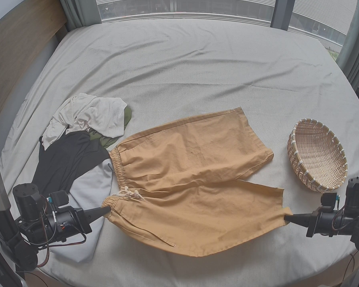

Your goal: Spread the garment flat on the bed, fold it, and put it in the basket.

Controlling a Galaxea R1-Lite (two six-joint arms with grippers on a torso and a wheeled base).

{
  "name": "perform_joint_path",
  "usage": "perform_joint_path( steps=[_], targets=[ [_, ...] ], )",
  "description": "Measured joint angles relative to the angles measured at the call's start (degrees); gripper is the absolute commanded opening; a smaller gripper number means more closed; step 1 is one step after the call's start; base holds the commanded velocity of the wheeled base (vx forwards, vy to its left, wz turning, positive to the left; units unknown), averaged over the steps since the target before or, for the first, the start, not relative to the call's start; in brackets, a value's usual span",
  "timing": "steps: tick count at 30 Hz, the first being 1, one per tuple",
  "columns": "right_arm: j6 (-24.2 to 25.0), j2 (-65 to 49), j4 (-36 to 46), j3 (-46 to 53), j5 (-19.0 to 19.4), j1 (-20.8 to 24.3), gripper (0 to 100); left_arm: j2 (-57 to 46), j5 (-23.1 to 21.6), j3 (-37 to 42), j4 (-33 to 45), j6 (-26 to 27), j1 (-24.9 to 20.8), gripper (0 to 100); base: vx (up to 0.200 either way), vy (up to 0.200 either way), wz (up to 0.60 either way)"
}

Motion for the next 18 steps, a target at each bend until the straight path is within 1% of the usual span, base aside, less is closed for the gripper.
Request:
perform_joint_path(
  steps=[7,10,14,18],
  targets=[
    [7.2,-0.4,-0.4,-9.1,-0.3,3.3,0,-0.4,0.2,-1.4,-0.4,-1.7,-1.0,0,0.000,0.000,0.00],
    [8.5,-0.5,-0.4,-11.5,-0.4,4.2,0,-0.7,0.9,-2.9,-0.5,-3.1,-1.3,0,0.000,0.000,0.00],
    [10.2,-0.7,-0.3,-15.0,-0.5,5.0,0,-1.3,3.7,-6.1,-0.5,-6.1,-1.7,0,0.000,0.000,0.00],
    [11.5,-0.7,-0.2,-17.4,-0.6,4.4,0,-1.4,5.0,-7.3,-0.5,-6.5,-2.1,0,0.000,0.000,0.00]
  ],
)
